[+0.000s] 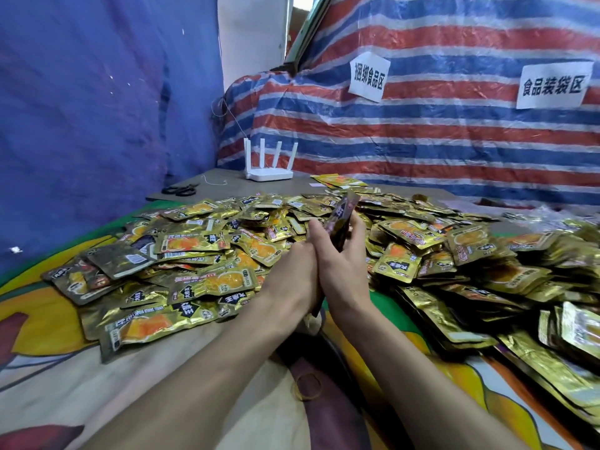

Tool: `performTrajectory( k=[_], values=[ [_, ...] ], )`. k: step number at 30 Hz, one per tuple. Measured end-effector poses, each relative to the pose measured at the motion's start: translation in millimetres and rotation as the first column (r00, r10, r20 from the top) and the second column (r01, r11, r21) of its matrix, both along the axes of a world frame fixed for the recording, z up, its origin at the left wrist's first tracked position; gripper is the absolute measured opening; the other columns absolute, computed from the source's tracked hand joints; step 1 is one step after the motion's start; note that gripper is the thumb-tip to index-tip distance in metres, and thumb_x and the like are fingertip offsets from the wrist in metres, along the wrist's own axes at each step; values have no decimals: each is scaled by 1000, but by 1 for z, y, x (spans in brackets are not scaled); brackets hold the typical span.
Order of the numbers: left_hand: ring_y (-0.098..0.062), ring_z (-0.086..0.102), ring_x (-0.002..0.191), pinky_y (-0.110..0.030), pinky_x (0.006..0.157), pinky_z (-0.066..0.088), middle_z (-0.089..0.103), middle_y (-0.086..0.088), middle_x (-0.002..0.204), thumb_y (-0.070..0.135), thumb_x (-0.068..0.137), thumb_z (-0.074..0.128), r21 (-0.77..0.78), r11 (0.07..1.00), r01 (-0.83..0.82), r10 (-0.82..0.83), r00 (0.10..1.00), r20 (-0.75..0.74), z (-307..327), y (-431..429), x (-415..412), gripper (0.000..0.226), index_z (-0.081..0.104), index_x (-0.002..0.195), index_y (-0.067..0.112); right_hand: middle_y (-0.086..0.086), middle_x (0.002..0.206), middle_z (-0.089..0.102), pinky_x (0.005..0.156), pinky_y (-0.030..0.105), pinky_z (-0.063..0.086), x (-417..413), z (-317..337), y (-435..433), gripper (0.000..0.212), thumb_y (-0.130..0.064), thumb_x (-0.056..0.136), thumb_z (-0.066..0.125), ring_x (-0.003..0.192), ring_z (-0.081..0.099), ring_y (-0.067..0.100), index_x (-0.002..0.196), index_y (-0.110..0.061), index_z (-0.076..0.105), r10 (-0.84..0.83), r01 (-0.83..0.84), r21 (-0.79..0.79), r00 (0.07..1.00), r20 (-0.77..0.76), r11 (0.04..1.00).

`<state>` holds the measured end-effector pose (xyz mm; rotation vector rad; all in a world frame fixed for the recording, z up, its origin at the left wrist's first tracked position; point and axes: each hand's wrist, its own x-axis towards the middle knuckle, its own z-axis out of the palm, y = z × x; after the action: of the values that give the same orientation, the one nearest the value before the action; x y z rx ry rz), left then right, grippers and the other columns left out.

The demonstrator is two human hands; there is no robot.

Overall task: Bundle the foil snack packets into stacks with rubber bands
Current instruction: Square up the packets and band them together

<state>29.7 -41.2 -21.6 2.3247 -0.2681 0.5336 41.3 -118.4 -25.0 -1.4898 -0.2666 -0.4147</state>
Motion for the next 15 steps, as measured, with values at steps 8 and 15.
performTrajectory(
  k=[8,15],
  values=[
    [-22,58,111,-37,94,51,57,-3,129,5,82,68,16,977,210,-206,968,-146,-9,14,6,90,18,155,20,2,100,61,79,16,47,13,-5,-10,29,-12,102,53,79,58,1,131,-16,46,-135,134,18,989,54,991],
    [-24,59,118,-31,96,51,54,-4,134,20,65,84,-217,946,241,-298,909,-291,-20,16,7,118,10,157,27,8,107,70,90,48,58,23,-3,-28,26,-10,100,54,99,69,27,123,-20,52,-53,69,247,996,-72,967]
  ],
)
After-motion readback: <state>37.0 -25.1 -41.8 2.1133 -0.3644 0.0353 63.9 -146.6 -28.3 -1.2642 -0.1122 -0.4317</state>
